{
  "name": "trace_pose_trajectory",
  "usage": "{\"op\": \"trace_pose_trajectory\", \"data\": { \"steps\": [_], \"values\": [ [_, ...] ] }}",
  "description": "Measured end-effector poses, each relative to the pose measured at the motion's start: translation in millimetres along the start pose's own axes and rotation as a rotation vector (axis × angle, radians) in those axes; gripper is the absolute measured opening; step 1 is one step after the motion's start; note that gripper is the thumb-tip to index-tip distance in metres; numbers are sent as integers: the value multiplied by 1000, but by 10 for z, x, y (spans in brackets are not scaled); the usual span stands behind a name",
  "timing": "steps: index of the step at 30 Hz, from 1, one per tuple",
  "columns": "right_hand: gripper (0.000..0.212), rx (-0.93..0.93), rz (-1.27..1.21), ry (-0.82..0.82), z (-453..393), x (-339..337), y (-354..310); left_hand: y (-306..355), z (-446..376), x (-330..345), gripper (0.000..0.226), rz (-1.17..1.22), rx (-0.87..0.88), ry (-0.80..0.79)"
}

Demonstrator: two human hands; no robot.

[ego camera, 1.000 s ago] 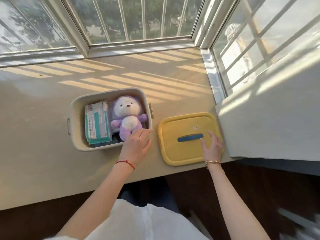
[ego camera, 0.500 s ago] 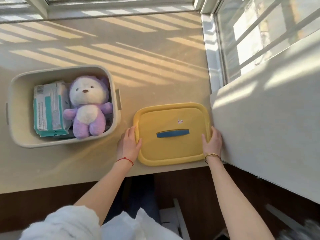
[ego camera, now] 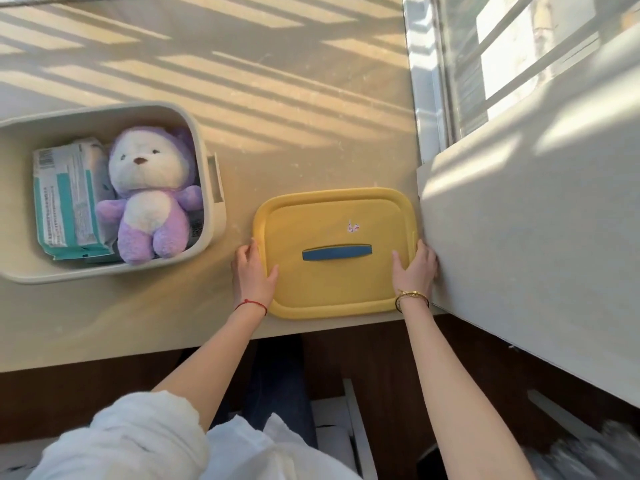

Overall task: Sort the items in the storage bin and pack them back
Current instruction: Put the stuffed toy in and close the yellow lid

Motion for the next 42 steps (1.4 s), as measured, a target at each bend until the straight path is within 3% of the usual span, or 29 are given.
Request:
{"op": "trace_pose_trajectory", "data": {
  "steps": [4,9,13,20,33,42],
  "values": [
    [61,-56,-22,9,216,-71,-86,39,66,-41,69,28,135,-25],
    [56,7,-146,14,433,-40,-32,-104,91,-159,73,132,56,17],
    [56,-35,-186,31,465,-86,-34,-296,61,-124,83,147,-64,-59],
    [61,-38,-251,50,616,-190,-69,-245,194,-297,74,224,73,3],
    [53,-65,-339,197,1459,-854,-449,-341,907,-1371,71,337,363,190],
    [55,-209,-381,150,1984,-479,-1569,-962,586,-2596,64,348,377,307]
  ]
}}
Point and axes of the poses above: each hand's wrist, its own z-axis away from the middle knuckle, its own x-axis out of the palm, y = z × x, the point moved 7 cm from there along -z, towards the middle knuckle, and after that the axes turned 4 degrees about -z, right-handed, at the moved point
